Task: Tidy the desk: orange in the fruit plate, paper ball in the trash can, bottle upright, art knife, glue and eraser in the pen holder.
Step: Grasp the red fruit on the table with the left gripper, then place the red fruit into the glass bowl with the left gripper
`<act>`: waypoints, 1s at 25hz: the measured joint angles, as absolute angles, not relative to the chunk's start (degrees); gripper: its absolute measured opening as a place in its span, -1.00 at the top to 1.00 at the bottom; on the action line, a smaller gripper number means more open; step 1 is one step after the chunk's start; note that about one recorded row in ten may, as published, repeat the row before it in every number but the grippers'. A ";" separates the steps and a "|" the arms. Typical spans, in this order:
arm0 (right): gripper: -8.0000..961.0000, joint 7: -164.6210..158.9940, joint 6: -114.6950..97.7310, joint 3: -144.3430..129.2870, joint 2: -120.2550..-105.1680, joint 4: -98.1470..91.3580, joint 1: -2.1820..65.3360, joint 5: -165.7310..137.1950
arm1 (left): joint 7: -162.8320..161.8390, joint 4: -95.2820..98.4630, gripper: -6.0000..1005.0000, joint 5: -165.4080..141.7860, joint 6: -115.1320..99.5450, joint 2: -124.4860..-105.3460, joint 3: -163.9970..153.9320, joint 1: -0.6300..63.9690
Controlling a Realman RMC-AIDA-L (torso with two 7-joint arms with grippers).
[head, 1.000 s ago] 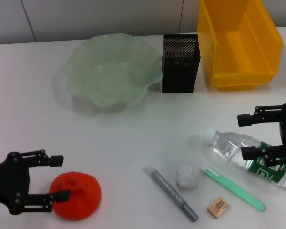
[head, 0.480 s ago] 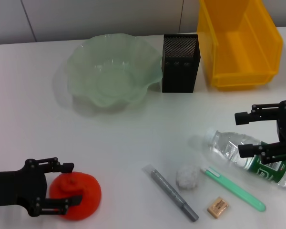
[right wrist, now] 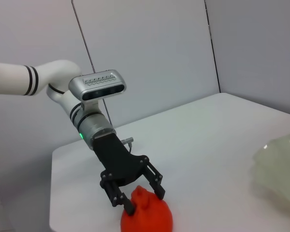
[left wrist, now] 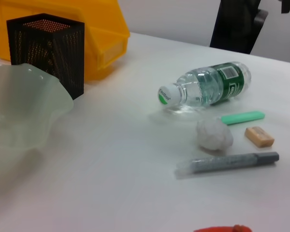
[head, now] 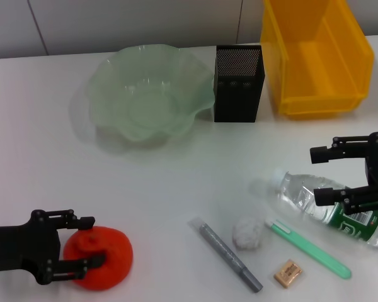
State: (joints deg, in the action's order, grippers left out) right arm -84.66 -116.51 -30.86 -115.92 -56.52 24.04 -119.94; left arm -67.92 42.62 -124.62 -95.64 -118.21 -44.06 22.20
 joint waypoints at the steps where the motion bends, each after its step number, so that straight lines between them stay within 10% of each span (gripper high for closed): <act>1: -0.62 -84.71 -116.47 -30.85 -115.96 -56.51 23.92 -119.93 | -67.03 42.62 -0.50 -124.71 -95.18 -118.21 -44.09 21.92; 25: -0.62 -85.43 -117.11 -30.89 -116.86 -56.52 23.21 -119.43 | -74.59 46.56 0.63 -111.20 -102.83 -118.29 -41.86 24.23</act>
State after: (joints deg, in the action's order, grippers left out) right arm -85.44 -117.11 -30.89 -116.86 -56.52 23.21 -119.43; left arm -74.59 46.56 -111.20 -102.83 -118.29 -41.85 24.23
